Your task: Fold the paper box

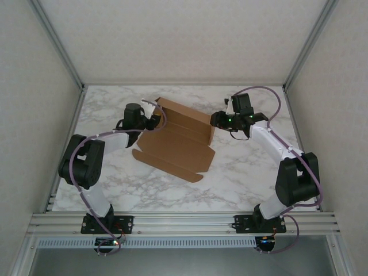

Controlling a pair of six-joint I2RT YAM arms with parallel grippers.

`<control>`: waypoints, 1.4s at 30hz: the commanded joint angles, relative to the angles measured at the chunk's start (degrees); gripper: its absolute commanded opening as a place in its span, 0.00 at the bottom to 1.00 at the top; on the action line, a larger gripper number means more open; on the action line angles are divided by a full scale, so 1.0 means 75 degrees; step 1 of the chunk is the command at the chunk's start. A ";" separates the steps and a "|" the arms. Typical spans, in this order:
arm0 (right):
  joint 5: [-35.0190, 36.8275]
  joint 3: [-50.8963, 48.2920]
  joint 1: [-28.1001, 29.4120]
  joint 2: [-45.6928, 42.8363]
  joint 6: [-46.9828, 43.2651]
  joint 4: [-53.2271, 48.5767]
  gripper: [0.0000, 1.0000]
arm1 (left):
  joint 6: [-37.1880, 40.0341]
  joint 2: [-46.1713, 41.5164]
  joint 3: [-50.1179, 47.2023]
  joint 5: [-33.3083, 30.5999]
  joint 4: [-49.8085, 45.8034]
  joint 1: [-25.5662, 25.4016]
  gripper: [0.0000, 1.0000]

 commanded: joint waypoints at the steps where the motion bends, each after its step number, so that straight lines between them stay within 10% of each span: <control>1: 0.0413 -0.0115 0.0124 0.0438 -0.0294 -0.1037 0.42 | 0.0011 0.0175 0.0286 0.0148 -0.0003 0.0151 0.46; 19: 0.0453 0.0051 0.0258 0.0614 -0.0390 -0.1204 0.43 | -0.0243 0.0848 0.1383 0.0343 -0.0690 0.0215 0.50; 36: 0.1135 0.2218 0.0643 0.0749 -0.1449 -0.1455 0.83 | -0.0276 0.0651 0.1140 0.0138 -0.0426 0.0200 0.50; 42: -0.0331 0.3696 0.0786 0.2076 -0.3017 -0.1629 0.99 | -0.0342 0.0762 0.1189 0.0274 -0.0382 0.0212 0.50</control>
